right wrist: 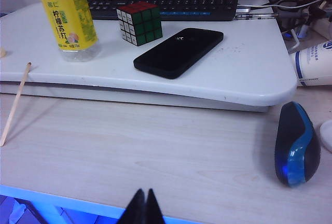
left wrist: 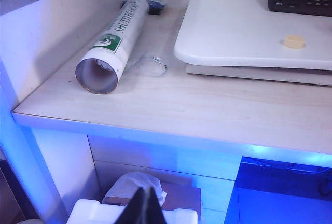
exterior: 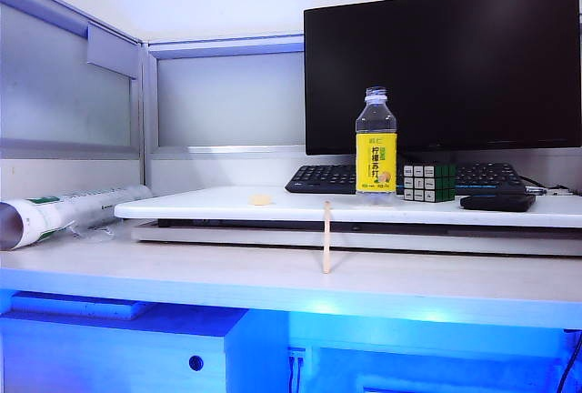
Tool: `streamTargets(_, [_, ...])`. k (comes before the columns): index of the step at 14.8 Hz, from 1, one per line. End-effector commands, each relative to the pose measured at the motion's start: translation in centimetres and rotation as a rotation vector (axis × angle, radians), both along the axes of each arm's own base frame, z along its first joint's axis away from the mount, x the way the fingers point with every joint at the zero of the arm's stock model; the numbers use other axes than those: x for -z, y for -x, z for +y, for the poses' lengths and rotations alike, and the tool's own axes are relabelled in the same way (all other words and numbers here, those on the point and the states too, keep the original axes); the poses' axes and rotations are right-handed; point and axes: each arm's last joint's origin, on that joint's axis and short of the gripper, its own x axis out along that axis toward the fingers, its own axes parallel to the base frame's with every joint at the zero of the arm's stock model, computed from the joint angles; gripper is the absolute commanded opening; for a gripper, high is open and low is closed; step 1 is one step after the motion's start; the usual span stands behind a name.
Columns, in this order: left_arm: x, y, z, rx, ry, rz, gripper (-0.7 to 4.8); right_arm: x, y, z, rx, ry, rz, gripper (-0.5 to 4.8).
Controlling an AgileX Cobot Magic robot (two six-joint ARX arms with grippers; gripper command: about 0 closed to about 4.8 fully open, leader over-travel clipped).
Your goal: Grab a stick from the table and stick it in a plastic bottle.
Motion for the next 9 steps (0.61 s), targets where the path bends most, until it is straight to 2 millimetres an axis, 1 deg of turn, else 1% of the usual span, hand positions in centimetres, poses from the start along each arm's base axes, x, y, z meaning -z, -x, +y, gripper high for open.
streamTargets(1, [-0.06, -0.01, 0.01, -0.001, -0.004, -0.006, -0.04, -0.16, -0.02, -0.01, 0.003, 0.003, -0.017, -0.02])
streamTargets(9, [-0.10, -0.01, -0.01, 0.002, -0.003, -0.008, -0.05, -0.06, -0.01, 0.00, 0.002, 0.003, -0.007, -0.02])
